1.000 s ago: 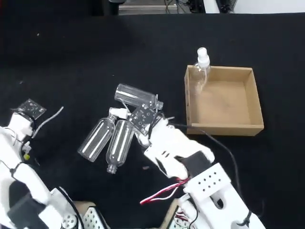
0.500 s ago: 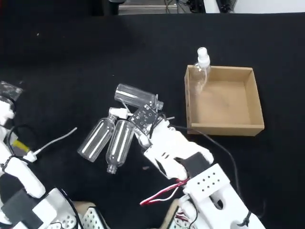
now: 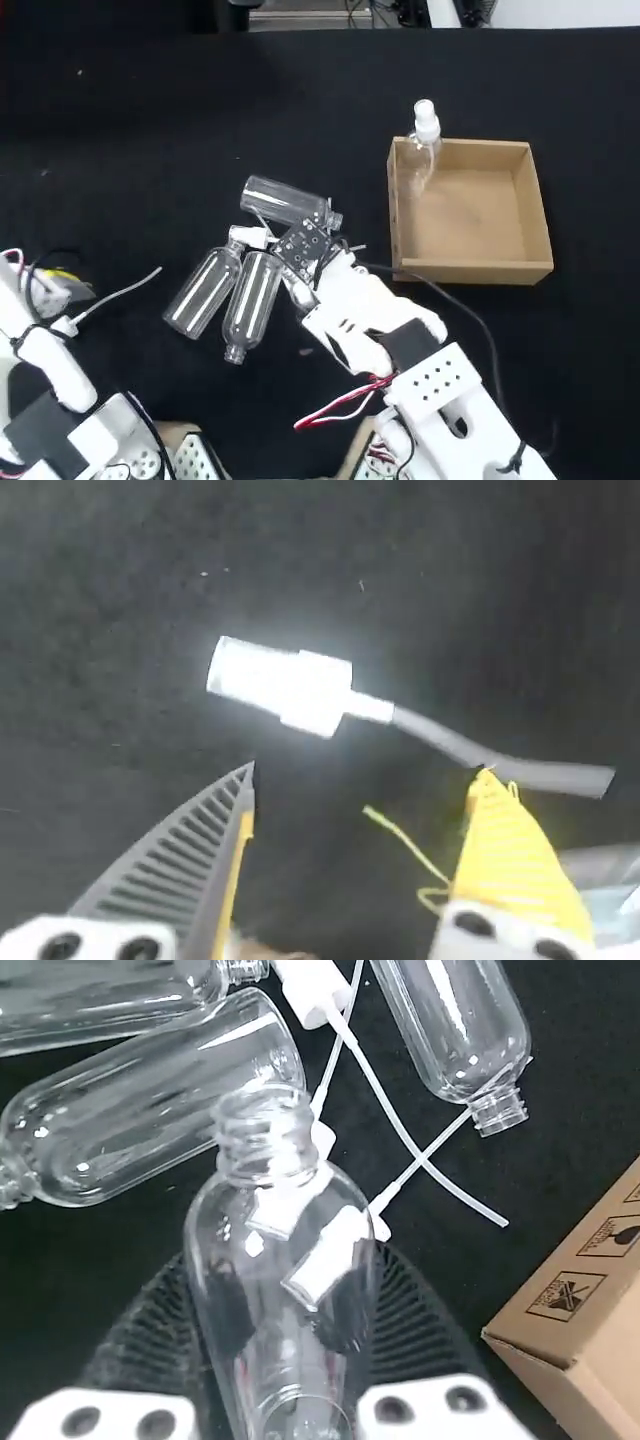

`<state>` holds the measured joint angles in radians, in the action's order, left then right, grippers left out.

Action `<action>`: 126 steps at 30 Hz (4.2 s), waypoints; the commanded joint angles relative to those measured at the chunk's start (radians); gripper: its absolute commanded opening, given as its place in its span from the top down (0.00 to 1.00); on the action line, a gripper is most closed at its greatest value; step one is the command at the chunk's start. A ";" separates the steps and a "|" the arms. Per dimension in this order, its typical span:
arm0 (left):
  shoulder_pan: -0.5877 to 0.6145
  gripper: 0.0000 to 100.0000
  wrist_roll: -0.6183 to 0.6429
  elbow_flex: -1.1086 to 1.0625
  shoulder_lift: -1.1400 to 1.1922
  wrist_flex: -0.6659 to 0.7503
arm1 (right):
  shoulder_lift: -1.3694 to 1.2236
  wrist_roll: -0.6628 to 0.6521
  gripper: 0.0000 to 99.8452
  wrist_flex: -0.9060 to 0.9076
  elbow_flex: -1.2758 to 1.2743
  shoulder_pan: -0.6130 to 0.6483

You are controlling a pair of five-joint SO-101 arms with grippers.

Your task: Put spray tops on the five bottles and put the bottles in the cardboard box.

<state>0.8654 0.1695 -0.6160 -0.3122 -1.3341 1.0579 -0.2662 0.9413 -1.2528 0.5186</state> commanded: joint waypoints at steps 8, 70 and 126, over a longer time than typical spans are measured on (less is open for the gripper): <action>-0.019 0.69 0.364 -0.099 -0.006 0.201 | 0.021 0.000 0.99 -0.028 0.013 0.015; 0.001 0.65 -0.387 -0.024 0.218 0.361 | 0.021 -0.002 0.99 -0.018 0.012 0.012; -0.816 0.97 -0.020 1.213 -0.210 -0.187 | 0.538 0.308 0.99 -0.387 -0.093 0.014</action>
<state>0.2286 0.0898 0.3874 -0.4918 -1.5259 1.5612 0.0284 0.5961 -1.3479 0.5201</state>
